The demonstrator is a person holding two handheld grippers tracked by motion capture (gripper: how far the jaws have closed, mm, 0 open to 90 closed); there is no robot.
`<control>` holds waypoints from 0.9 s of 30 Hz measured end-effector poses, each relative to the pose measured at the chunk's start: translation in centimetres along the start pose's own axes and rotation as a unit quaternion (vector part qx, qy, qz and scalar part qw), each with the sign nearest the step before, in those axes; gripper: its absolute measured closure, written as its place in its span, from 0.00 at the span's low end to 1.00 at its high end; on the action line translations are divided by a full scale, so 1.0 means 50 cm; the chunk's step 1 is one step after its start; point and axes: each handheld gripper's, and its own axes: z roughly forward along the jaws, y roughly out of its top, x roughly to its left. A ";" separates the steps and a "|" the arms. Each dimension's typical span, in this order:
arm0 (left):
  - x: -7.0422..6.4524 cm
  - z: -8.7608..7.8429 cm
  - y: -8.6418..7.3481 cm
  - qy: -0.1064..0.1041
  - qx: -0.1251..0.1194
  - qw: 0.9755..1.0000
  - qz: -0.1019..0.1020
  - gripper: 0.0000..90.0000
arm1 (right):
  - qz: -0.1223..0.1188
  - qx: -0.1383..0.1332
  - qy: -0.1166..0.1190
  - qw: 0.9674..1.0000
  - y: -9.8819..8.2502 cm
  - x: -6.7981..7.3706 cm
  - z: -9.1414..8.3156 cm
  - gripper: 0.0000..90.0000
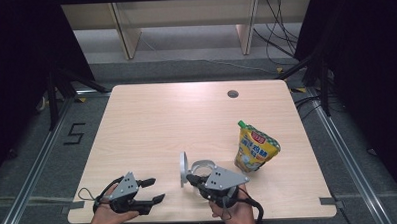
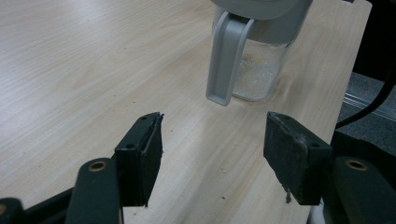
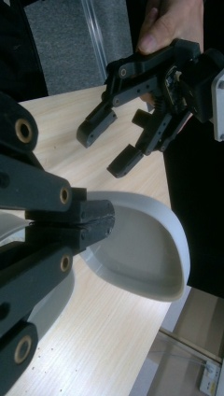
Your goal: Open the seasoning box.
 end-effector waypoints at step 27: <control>-0.003 0.004 -0.006 0.017 0.007 0.999 -0.044 0.23 | 0.091 0.007 -0.083 0.992 -0.096 -0.090 -0.145 0.85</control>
